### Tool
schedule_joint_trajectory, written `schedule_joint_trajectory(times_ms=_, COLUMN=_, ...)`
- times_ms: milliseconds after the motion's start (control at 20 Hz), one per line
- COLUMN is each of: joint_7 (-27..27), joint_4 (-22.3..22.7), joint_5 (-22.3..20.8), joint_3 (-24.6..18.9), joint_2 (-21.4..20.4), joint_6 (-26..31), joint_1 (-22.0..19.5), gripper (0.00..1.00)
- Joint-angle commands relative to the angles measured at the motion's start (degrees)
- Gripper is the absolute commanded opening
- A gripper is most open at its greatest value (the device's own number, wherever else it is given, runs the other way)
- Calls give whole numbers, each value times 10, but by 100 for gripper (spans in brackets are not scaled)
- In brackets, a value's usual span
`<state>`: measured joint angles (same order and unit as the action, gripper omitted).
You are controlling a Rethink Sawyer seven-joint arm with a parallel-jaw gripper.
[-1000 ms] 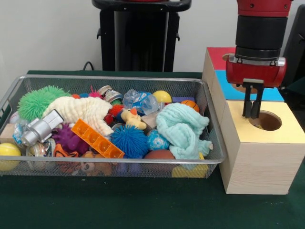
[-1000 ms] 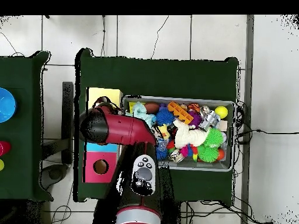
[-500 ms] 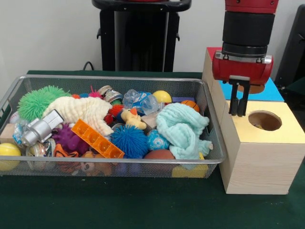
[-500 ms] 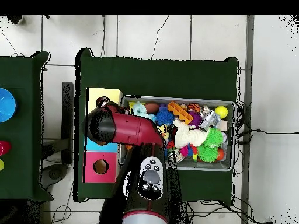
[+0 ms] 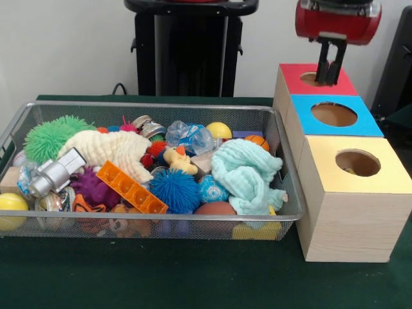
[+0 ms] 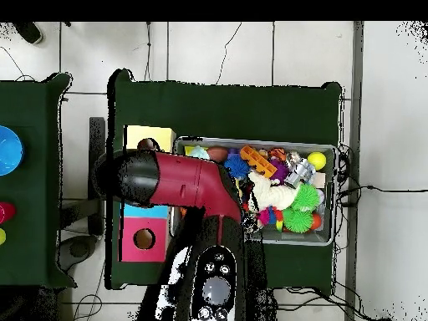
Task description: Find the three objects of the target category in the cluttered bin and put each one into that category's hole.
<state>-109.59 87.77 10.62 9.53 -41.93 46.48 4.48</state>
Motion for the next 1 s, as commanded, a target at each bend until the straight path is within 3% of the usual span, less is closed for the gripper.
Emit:
schedule_joint_trajectory(times_ms=50, joint_7=51, joint_4=19, joint_5=-58, joint_3=-37, joint_2=-16, joint_6=-70, joint_1=-70, gripper=0)
schedule_joint_trajectory(times_ms=200, joint_7=101, joint_4=50, joint_5=-90, joint_3=-68, joint_2=-12, joint_6=-124, joint_1=-116, gripper=0)
schedule_joint_trajectory(times_ms=350, joint_7=128, joint_4=58, joint_5=-128, joint_3=-90, joint_2=6, joint_6=-147, joint_1=-148, gripper=0)
schedule_joint_trajectory(times_ms=450, joint_7=139, joint_4=69, joint_5=-156, joint_3=-122, joint_2=20, joint_6=-196, joint_1=-176, gripper=0)
schedule_joint_trajectory(times_ms=700, joint_7=106, joint_4=79, joint_5=-220, joint_3=-164, joint_2=49, joint_6=-280, joint_1=-215, gripper=0)
schedule_joint_trajectory(times_ms=1000, joint_7=47, joint_4=79, joint_5=-270, joint_3=-157, joint_2=60, joint_6=-308, joint_1=-211, gripper=0)
